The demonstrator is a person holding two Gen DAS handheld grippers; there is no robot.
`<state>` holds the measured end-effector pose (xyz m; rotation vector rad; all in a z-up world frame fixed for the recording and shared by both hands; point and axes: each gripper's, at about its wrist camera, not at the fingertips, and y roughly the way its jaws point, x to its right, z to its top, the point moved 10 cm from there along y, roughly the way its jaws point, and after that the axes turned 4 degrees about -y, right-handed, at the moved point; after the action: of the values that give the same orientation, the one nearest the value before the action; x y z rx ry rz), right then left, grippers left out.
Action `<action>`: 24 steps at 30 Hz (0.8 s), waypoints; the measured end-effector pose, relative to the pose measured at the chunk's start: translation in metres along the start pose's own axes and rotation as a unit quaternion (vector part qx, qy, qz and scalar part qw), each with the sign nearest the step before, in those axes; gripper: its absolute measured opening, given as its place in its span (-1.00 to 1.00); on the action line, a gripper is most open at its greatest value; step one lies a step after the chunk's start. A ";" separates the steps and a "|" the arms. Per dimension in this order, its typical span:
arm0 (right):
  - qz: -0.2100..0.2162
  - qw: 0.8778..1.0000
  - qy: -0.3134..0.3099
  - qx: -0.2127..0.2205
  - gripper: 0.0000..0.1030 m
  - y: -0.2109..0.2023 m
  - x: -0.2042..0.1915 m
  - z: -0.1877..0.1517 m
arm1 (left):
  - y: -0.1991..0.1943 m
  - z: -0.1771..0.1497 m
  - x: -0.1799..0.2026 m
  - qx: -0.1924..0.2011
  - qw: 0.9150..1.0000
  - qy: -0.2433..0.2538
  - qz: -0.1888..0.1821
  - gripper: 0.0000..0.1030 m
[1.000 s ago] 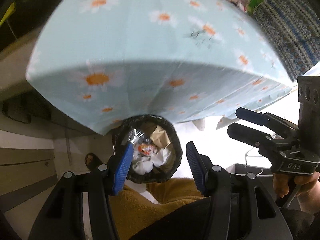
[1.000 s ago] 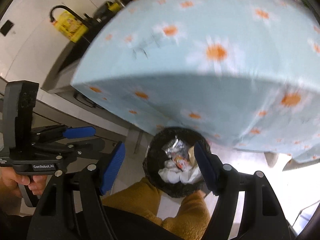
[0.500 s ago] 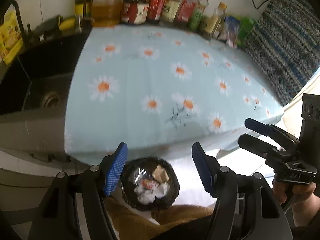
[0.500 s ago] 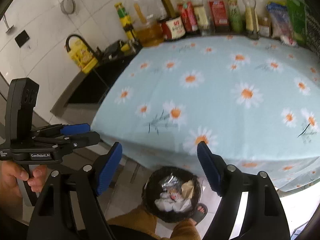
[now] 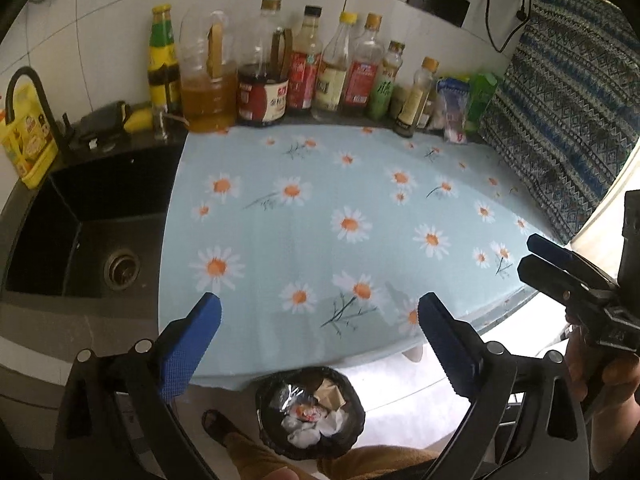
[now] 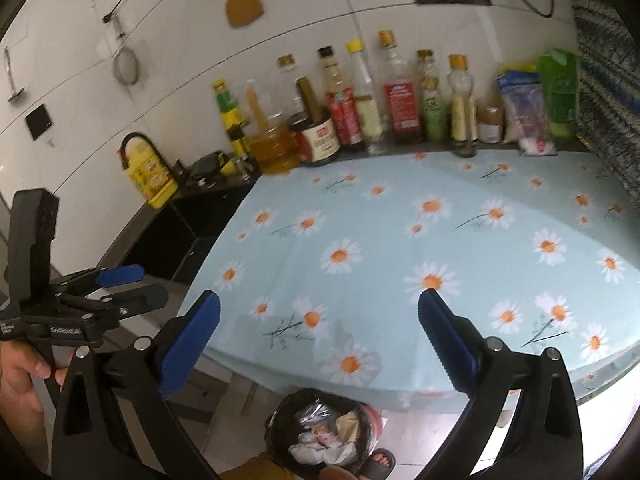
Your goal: Collect trash
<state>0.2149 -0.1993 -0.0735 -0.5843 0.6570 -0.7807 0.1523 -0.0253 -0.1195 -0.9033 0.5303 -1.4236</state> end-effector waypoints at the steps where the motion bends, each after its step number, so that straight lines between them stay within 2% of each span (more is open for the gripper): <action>1: 0.000 1.000 0.001 0.001 0.90 -0.001 0.002 0.002 | -0.002 0.004 0.001 0.006 1.000 0.001 0.004 0.86; 7: -0.017 1.000 -0.010 0.007 0.90 -0.013 0.010 0.011 | -0.013 0.020 0.010 0.032 0.999 0.002 -0.006 0.87; 13: -0.024 0.999 -0.024 0.012 0.90 -0.020 0.007 0.015 | -0.024 0.030 0.015 0.046 0.999 0.011 0.004 0.87; 24: -0.027 0.999 -0.019 0.011 0.90 -0.026 0.003 0.008 | -0.030 0.022 0.012 0.048 0.999 -0.003 0.012 0.87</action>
<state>0.2107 -0.2147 -0.0519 -0.5971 0.5991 -0.8242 0.1533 -0.0300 -0.0807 -0.8216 0.4625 -1.4115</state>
